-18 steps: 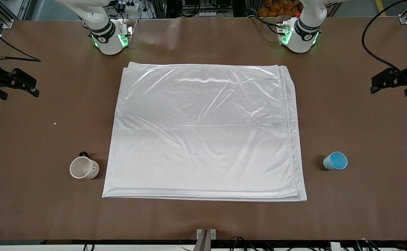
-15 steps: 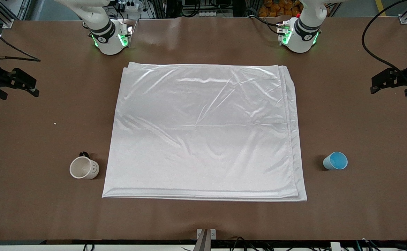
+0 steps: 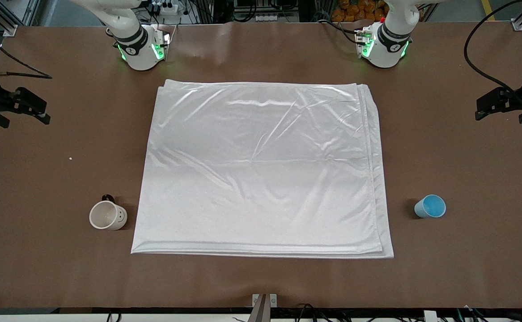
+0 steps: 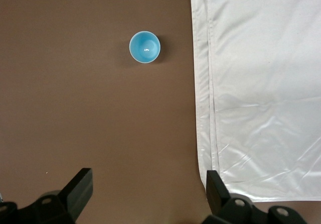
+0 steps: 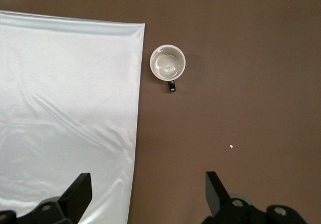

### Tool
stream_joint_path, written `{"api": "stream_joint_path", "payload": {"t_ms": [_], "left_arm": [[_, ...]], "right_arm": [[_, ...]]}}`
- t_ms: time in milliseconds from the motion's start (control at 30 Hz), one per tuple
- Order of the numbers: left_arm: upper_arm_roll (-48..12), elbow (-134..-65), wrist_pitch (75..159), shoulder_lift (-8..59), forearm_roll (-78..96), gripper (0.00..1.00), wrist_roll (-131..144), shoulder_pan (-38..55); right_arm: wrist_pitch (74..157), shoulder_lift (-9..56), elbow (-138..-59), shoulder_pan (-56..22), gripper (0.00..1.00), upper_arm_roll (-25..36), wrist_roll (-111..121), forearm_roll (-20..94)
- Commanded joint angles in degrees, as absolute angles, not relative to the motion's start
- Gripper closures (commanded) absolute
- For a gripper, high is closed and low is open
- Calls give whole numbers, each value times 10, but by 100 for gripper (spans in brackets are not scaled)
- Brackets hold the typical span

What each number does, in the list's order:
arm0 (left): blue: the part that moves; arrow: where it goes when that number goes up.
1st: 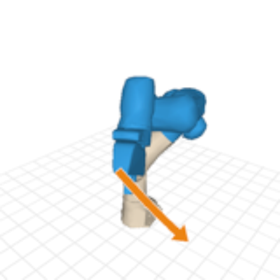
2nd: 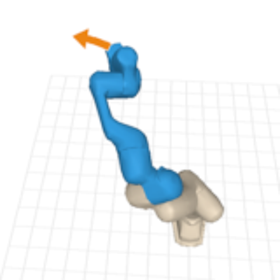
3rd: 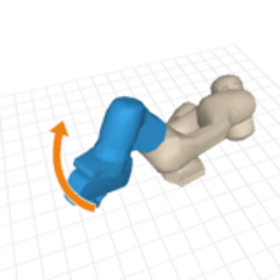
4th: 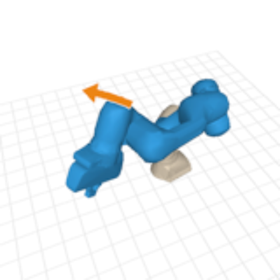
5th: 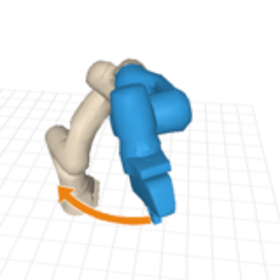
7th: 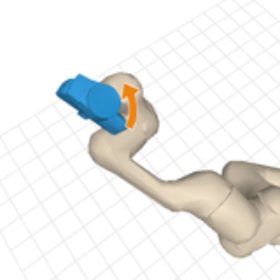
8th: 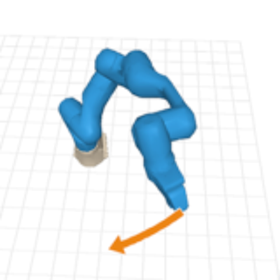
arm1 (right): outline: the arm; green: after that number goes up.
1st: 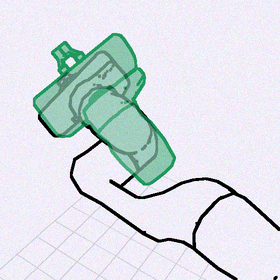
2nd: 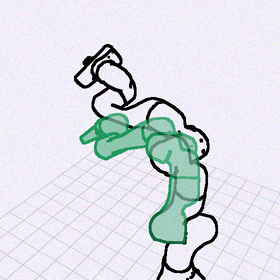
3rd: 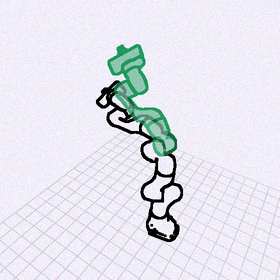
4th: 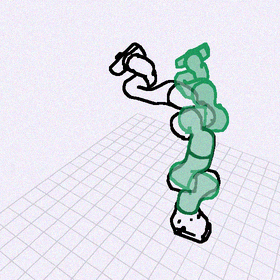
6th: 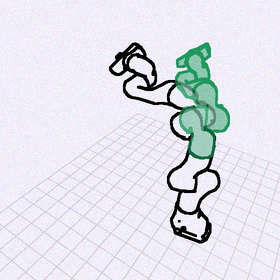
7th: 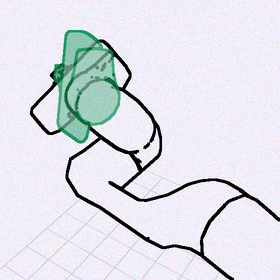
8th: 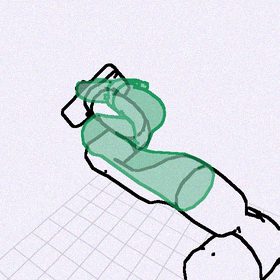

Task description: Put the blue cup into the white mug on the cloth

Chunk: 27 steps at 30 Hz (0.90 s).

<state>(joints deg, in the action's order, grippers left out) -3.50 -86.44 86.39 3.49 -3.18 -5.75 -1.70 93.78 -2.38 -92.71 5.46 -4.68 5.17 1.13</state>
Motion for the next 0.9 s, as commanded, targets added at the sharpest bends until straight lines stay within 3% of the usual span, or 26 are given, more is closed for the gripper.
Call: {"api": "stream_joint_path", "payload": {"t_ms": [0, 300, 867], "left_arm": [[-39, -871, 884, 43, -55, 0, -60, -18], [-39, -871, 896, 77, -55, 0, -63, -25], [-38, -870, 964, 167, -55, 0, -63, -40]], "right_arm": [[967, -23, -962, 54, 0, -42, 49, 20], [1149, 46, -1070, 57, 0, -42, 50, 18], [1369, 242, -1087, 57, 0, -42, 76, 16]]}}
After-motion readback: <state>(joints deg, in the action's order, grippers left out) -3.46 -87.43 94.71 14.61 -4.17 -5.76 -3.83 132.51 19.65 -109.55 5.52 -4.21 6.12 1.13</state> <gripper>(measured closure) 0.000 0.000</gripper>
